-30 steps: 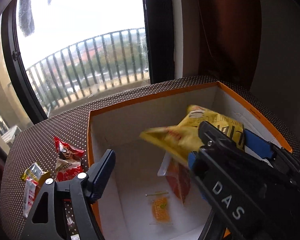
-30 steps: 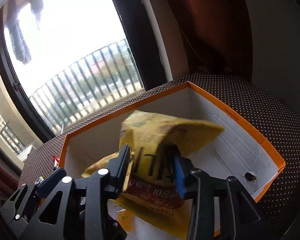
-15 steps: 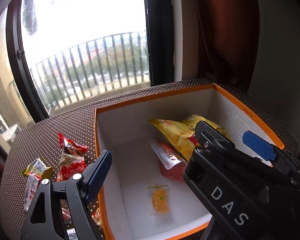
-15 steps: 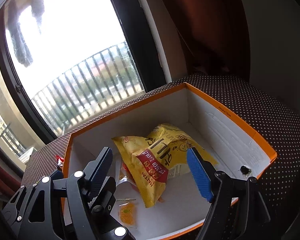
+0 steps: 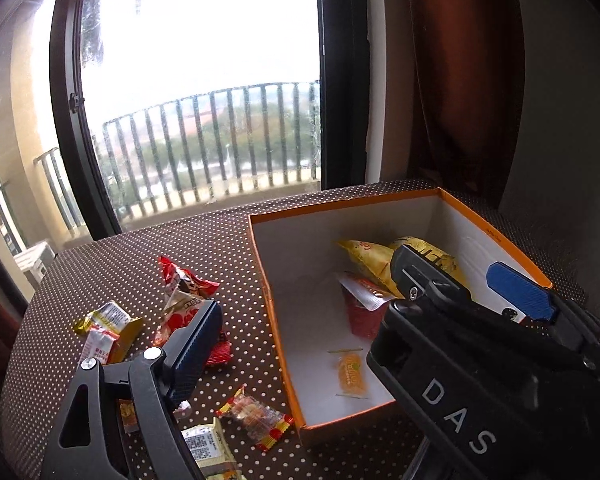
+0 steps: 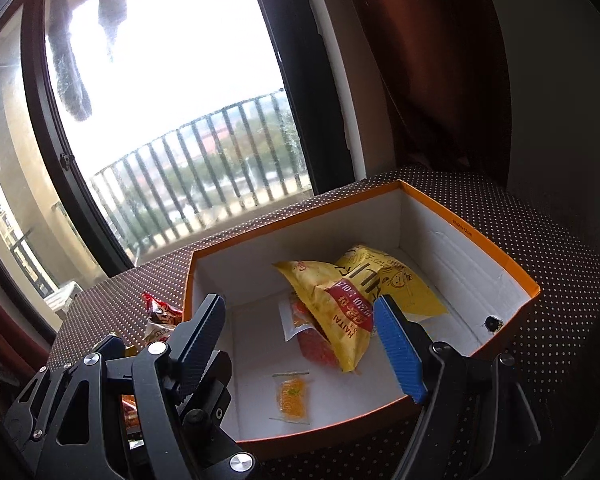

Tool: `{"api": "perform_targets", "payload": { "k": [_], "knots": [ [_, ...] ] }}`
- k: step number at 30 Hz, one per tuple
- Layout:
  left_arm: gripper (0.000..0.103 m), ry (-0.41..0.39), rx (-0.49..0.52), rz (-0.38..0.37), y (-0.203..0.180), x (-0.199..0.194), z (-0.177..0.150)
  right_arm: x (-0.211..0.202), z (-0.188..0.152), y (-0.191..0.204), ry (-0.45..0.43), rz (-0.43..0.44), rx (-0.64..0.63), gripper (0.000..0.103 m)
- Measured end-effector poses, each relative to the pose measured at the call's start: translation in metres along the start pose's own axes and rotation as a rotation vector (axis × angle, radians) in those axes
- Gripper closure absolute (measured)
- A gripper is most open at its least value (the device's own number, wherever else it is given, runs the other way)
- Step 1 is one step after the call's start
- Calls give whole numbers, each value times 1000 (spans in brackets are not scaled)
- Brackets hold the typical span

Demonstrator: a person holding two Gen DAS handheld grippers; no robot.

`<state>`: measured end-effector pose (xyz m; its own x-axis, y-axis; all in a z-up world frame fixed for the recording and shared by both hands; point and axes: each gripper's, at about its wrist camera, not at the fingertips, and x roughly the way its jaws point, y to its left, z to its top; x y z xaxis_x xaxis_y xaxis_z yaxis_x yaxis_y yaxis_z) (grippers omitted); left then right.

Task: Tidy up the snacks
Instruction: 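Withdraw both open tools from the box back to the snack pile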

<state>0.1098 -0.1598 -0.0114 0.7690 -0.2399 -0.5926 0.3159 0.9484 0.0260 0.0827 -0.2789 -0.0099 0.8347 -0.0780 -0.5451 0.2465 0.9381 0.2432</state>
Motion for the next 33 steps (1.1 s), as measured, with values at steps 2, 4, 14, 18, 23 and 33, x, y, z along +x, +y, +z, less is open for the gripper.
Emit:
{"api": "perform_targets", "payload": {
  "k": [2, 4, 14, 18, 23, 33],
  "knots": [
    [18, -6, -7, 3, 7, -6, -3, -6, -4, 8, -6, 3, -16, 24],
    [18, -11, -14, 8, 13, -12, -6, -11, -7, 18, -9, 8, -31, 24],
    [17, -55, -55, 33, 49, -42, -23, -35, -21, 64, -38, 27, -115, 24],
    [16, -68, -65, 61, 63, -53, -31, -41, -29, 81, -36, 51, -146, 24],
    [16, -81, -76, 97, 78, -63, -45, -45, -42, 99, -32, 93, -173, 24],
    [15, -60, -135, 121, 101, -63, -78, -37, -73, 116, -23, 150, -217, 24]
  ]
}}
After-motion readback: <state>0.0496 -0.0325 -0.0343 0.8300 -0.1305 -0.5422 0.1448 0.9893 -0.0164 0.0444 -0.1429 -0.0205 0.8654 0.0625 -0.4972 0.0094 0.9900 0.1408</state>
